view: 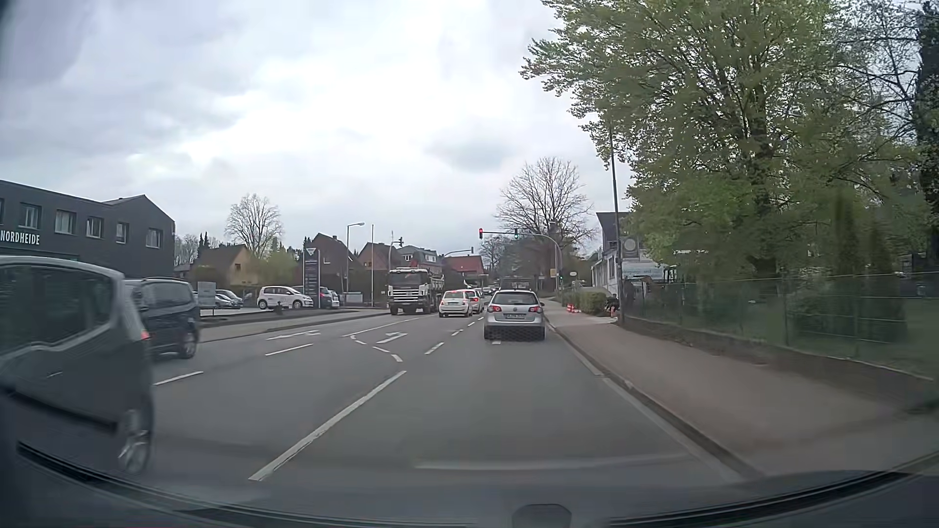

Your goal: Follow the waypoints while adhering to traffic rules and regulations

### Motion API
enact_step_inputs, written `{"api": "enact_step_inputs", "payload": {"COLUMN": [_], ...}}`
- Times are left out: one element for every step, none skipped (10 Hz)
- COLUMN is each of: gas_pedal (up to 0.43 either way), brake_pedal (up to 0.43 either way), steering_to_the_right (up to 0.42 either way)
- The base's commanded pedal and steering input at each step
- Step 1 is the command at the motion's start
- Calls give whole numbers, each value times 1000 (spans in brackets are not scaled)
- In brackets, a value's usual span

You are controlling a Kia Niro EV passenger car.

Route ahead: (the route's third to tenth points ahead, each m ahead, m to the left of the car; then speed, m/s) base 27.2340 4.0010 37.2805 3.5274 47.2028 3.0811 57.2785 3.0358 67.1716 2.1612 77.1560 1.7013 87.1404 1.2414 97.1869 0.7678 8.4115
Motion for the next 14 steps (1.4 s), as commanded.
{"api": "enact_step_inputs", "payload": {"gas_pedal": [138, 138, 138, 138, 138, 138, 138, 138, 138, 150, 150, 150, 150, 150], "brake_pedal": [0, 0, 0, 0, 0, 0, 0, 0, 6, 0, 0, 0, 0, 0], "steering_to_the_right": [8, 9, 8, 8, 8, 8, 8, 8, 7, 4, 4, 3, 3, 3]}}
